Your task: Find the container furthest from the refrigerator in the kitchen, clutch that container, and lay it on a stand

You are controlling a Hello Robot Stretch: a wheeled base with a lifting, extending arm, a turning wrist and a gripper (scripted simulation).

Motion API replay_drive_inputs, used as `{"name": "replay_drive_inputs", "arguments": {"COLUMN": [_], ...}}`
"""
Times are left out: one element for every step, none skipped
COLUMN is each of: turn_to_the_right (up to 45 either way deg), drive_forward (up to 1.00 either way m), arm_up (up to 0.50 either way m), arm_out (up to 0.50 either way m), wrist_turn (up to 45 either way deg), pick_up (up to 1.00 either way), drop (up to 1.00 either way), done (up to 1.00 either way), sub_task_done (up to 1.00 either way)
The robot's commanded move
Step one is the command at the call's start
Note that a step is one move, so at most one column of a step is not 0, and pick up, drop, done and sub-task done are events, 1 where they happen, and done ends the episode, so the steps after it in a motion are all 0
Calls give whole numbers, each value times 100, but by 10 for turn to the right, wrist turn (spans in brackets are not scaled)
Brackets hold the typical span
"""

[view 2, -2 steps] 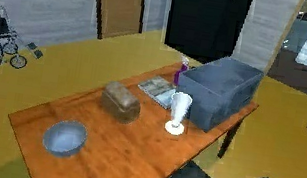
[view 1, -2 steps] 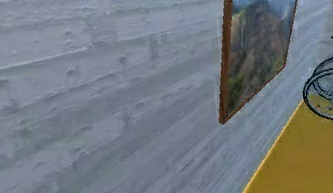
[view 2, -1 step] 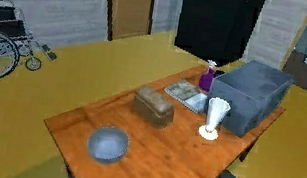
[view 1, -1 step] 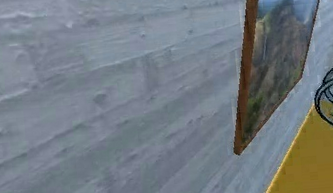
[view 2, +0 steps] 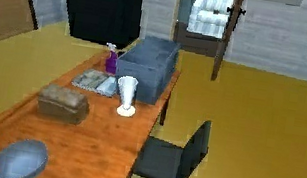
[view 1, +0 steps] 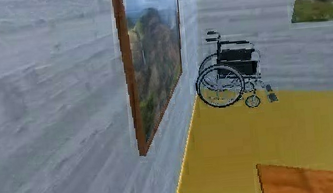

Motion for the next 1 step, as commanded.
{"name": "replay_drive_inputs", "arguments": {"turn_to_the_right": [0], "drive_forward": [25], "arm_up": [0], "arm_out": [0], "wrist_turn": [0], "pick_up": [0], "drop": [0], "done": [0], "sub_task_done": [0]}}
